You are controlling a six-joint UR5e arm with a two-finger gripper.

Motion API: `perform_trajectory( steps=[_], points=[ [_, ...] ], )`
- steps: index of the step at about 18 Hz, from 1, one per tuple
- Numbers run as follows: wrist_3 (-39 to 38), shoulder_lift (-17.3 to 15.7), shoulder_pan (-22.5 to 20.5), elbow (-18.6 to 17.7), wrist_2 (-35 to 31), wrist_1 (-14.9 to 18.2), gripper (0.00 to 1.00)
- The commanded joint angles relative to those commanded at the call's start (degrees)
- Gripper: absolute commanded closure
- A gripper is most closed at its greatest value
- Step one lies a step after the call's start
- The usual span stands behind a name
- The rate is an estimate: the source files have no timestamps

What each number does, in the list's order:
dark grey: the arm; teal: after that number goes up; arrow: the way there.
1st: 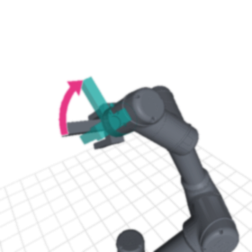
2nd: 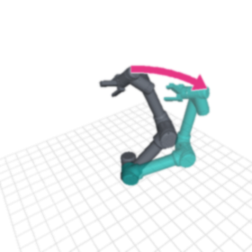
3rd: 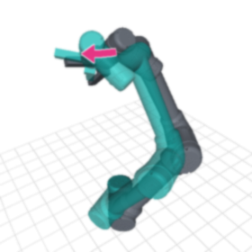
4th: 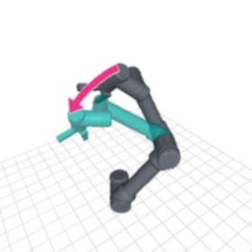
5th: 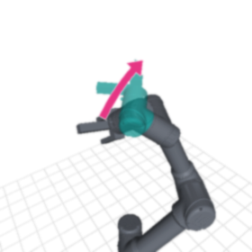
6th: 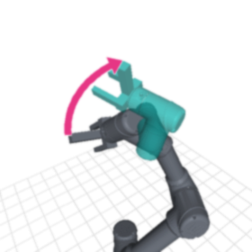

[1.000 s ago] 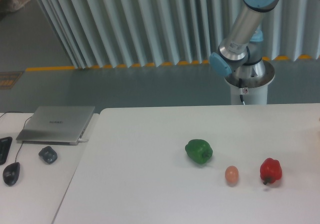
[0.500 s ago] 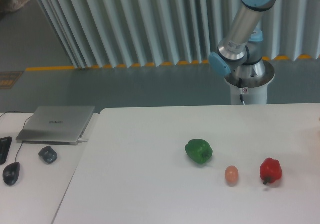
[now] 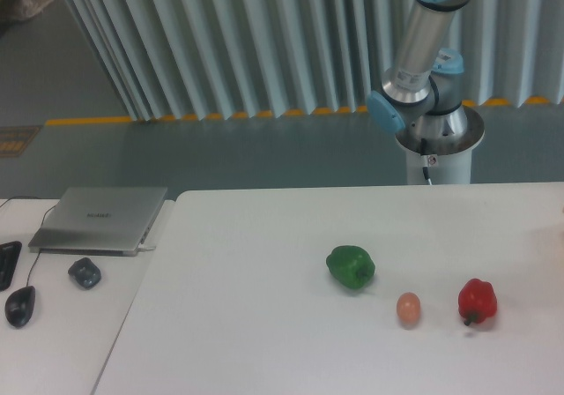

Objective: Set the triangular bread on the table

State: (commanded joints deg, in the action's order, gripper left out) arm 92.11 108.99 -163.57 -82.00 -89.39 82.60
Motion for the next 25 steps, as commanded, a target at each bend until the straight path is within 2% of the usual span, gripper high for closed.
perform_trajectory(
  steps=[2, 4, 8, 11, 15, 17, 20, 21, 23, 25],
  points=[
    [0.0, -0.7, 1.0, 0.0, 2.2, 3.3, 0.87],
    [-0.1, -2.0, 1.9, 0.0, 3.9, 4.8, 0.87],
    [-0.4, -2.3, 5.9, -0.3, 4.3, 7.7, 0.87],
    [-2.0, -2.7, 9.1, -0.7, 7.5, 9.0, 0.85],
    [-10.2, -2.7, 13.7, -1.1, 7.5, 8.4, 0.85],
    [-11.0, -2.6, 14.6, -2.8, 7.5, 5.9, 0.85],
    [-15.2, -3.0, 16.9, -7.5, 6.3, -1.3, 0.84],
    [-15.4, -3.0, 17.8, -9.3, 3.2, -3.4, 0.84],
    [-15.7, -2.6, 19.4, -10.7, -0.8, -3.9, 0.84],
    [-15.9, -2.3, 19.9, -11.8, -1.4, -3.9, 0.84]
  ],
)
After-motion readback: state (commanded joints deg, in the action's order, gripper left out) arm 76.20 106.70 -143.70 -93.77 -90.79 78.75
